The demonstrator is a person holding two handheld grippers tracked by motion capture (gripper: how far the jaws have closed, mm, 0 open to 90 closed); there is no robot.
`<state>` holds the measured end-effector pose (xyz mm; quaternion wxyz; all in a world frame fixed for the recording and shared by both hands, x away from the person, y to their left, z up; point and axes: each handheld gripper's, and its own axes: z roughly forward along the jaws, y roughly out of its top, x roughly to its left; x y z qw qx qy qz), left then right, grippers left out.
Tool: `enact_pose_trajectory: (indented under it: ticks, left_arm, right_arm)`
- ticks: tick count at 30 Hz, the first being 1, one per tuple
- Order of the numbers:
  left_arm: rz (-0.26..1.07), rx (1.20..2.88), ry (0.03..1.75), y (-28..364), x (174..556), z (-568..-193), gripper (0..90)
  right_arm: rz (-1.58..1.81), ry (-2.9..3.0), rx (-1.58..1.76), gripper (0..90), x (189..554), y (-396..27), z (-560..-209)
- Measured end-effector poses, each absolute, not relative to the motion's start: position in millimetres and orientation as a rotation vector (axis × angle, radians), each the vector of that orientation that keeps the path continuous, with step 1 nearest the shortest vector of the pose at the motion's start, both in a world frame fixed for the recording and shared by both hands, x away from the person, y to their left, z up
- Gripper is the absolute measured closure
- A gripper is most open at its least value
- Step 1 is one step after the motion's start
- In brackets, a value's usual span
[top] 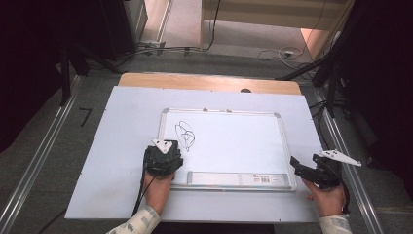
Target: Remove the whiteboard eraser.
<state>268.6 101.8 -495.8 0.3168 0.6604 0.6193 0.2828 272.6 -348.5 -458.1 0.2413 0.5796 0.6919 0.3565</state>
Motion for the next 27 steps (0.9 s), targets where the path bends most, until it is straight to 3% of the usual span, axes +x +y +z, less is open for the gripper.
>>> enact_pose_trajectory:
  ticks: [11,13,27]
  left_arm:
    - [0.715,1.721,1.693,96.3,269.1,-500.7,36.1]
    - [0.772,1.740,1.681,91.6,267.5,-501.2,38.0]
    - [0.674,1.726,1.673,101.1,271.6,-498.3,41.0]
  right_arm:
    - [0.969,1.891,1.587,12.5,272.9,-347.8,-458.2]
    - [0.968,1.890,1.587,12.5,273.0,-347.7,-458.3]
    - [0.977,1.889,1.587,12.9,272.9,-349.5,-458.2]
